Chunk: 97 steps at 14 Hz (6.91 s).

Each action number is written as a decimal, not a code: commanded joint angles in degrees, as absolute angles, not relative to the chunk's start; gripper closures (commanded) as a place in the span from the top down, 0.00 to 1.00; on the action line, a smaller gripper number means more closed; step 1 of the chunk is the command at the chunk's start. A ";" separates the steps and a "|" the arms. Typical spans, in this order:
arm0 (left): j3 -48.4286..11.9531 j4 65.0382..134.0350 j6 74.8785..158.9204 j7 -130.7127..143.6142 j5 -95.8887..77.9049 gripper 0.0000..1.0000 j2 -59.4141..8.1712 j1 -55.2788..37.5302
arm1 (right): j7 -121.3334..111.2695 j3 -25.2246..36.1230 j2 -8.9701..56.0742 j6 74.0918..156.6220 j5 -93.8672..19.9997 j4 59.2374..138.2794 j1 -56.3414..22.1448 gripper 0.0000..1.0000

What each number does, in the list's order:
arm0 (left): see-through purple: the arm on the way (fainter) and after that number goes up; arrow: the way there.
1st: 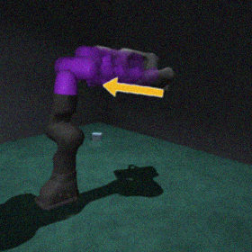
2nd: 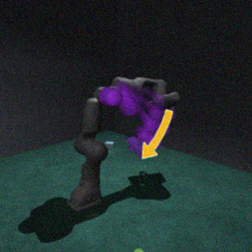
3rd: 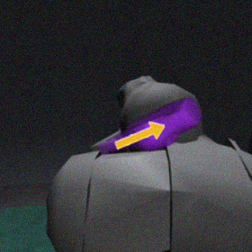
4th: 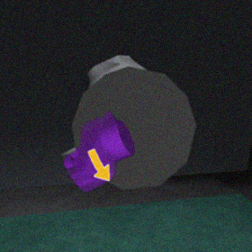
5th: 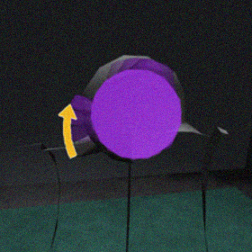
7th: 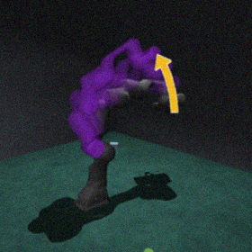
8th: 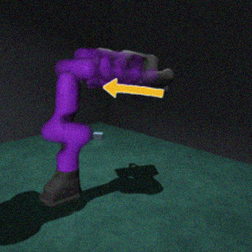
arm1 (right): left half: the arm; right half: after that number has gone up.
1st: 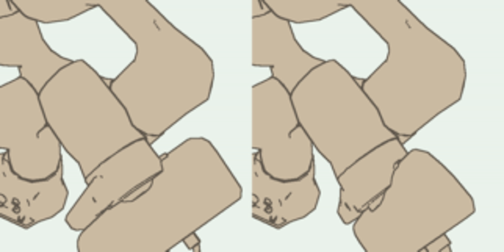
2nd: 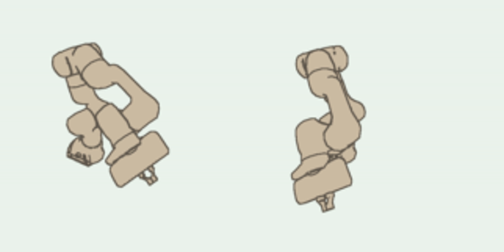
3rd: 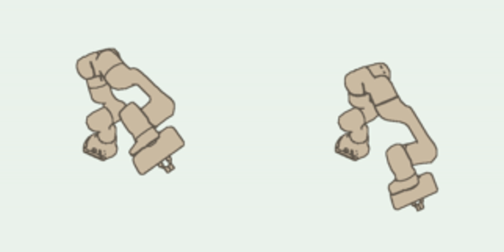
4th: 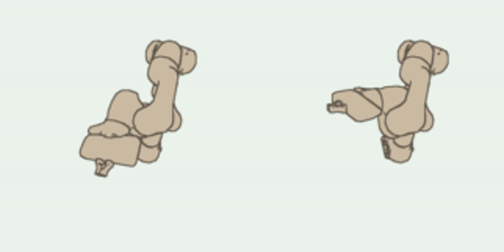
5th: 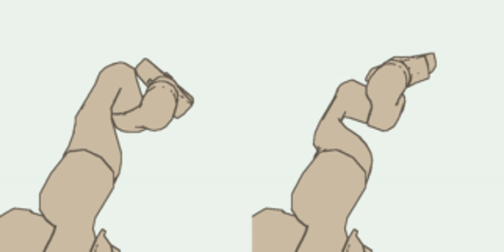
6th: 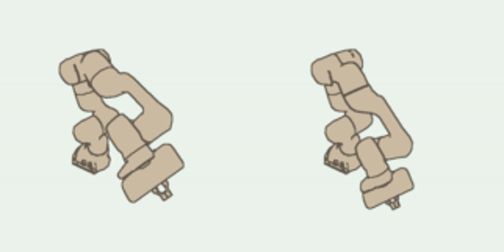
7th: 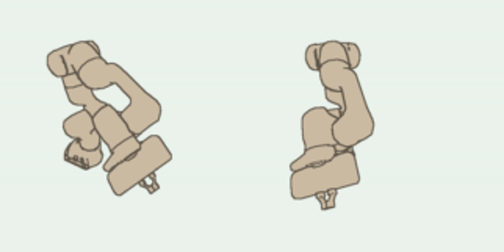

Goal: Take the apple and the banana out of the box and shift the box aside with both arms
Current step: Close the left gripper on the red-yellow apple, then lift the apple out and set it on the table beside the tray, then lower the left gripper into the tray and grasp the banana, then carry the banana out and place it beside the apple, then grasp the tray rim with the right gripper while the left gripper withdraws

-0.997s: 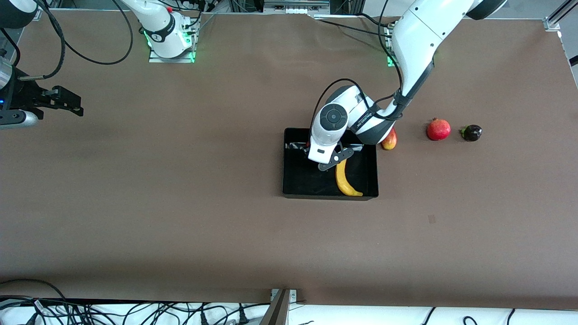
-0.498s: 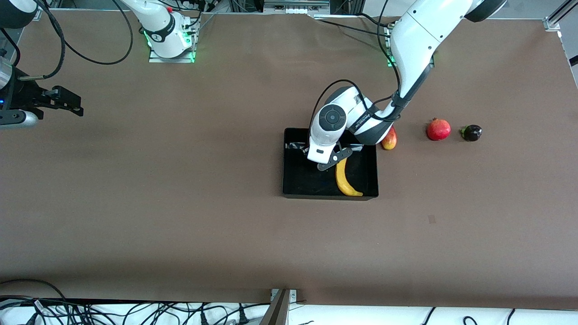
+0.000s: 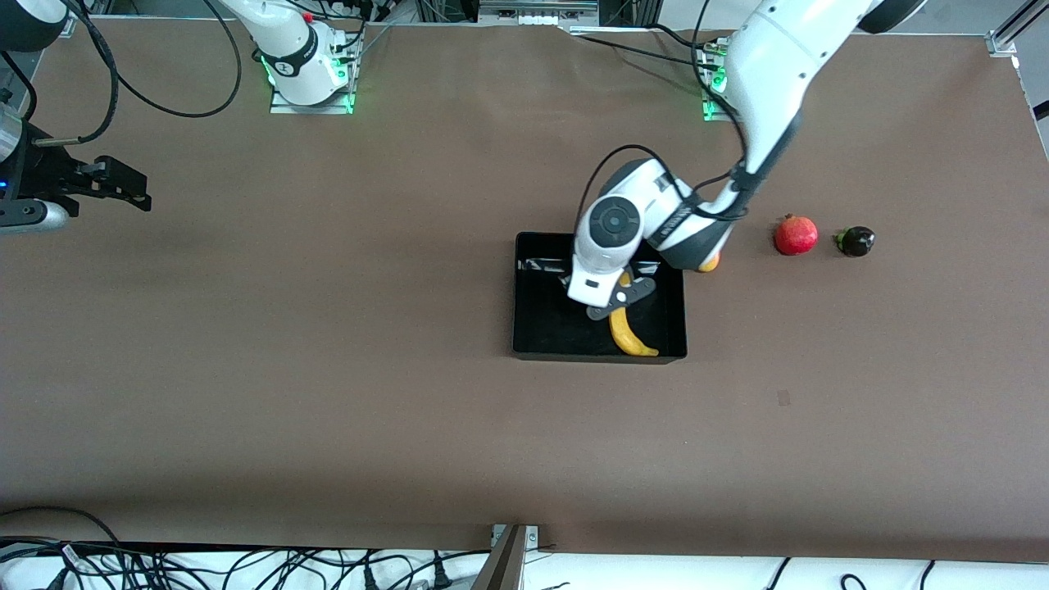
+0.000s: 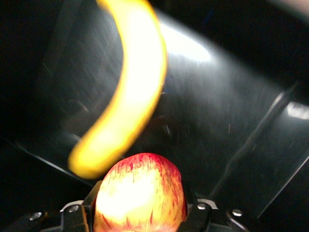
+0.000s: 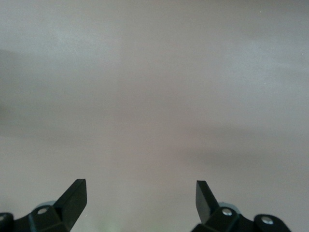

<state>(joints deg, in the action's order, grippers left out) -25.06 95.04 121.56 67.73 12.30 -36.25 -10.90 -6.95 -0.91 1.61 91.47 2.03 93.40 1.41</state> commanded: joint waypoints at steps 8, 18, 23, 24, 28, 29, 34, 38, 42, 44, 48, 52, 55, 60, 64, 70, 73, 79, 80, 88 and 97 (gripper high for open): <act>-19.26 95.71 112.84 27.91 10.81 0.00 -30.40 7.98 | -7.47 -1.05 2.02 91.05 1.23 92.29 1.76 1.00; -16.96 95.89 131.12 21.97 22.40 0.00 -43.14 12.83 | -6.94 -1.05 2.02 91.05 1.14 92.29 1.58 1.00; -17.31 95.10 121.26 22.76 22.86 1.00 -38.96 12.14 | -7.03 -1.05 2.02 91.05 1.14 92.29 1.67 1.00; -17.66 94.92 117.72 23.37 22.59 1.00 -37.20 11.00 | -7.03 -1.05 2.02 91.05 1.14 92.29 1.67 1.00; -19.50 94.83 114.01 32.14 12.68 1.00 -31.04 5.73 | -7.03 -1.05 2.02 91.05 1.14 92.29 1.67 1.00; -21.51 94.66 113.30 35.82 11.79 1.00 -30.50 4.84 | -7.03 -1.05 2.02 91.05 1.14 92.29 1.67 1.00; -23.98 92.81 113.99 52.63 11.95 1.00 -33.47 -3.60 | -7.12 -1.05 2.02 91.05 1.14 92.29 1.67 1.00; -24.96 93.43 122.07 56.94 12.92 1.00 -38.66 -5.62 | -7.21 -1.05 2.02 91.05 1.14 92.29 1.67 1.00; -24.26 93.87 126.55 59.93 13.97 1.00 -42.27 -7.64 | -7.29 -1.05 2.02 90.97 1.14 92.29 1.76 1.00; -24.26 94.74 128.49 60.64 14.24 1.00 -42.98 -7.65 | -7.29 -1.05 2.02 91.05 1.14 92.29 1.76 1.00; -24.17 95.19 131.39 63.26 15.90 1.00 -45.26 -7.82 | -7.29 -1.05 2.02 91.05 1.14 92.29 1.76 1.00; -24.17 95.27 132.10 65.04 18.28 0.00 -45.97 -8.00 | -7.38 -1.05 2.02 90.97 1.32 92.29 1.67 1.00; -24.26 95.10 131.57 64.86 18.19 0.00 -45.79 -8.00 | -7.73 -0.97 2.02 90.26 1.23 92.29 1.67 1.00; -25.05 90.81 119.91 64.51 15.48 0.00 -41.06 -8.00 | -7.82 -1.05 2.02 90.35 1.23 92.29 1.67 1.00; -25.05 87.46 109.80 57.42 10.29 0.00 -34.55 -6.34 | -7.74 -1.05 1.93 90.26 1.23 92.29 1.67 1.00; -22.59 85.25 94.49 24.58 7.47 0.00 -29.97 8.50 | -7.47 -1.05 1.93 90.18 1.14 92.29 1.58 1.00; -19.60 85.17 97.54 10.41 9.92 0.00 -31.98 14.57 | -7.30 -1.23 1.93 90.09 1.14 92.37 1.32 1.00; -17.58 85.78 111.25 4.48 15.82 0.00 -40.85 19.59 | -6.77 -1.76 3.41 83.74 0.97 92.20 -2.54 1.00; -17.58 85.78 113.36 4.66 17.39 0.00 -42.44 19.95 | -7.29 -1.84 3.95 86.54 0.27 92.20 -3.16 1.00; -16.70 86.57 122.70 5.19 20.82 0.63 -47.28 21.36 | 10.07 -2.20 15.02 100.97 -4.92 92.20 -16.06 1.00; -19.86 85.96 96.89 5.19 14.09 1.00 -25.62 18.37 | 28.48 -2.55 29.78 125.13 -11.75 91.93 -33.64 1.00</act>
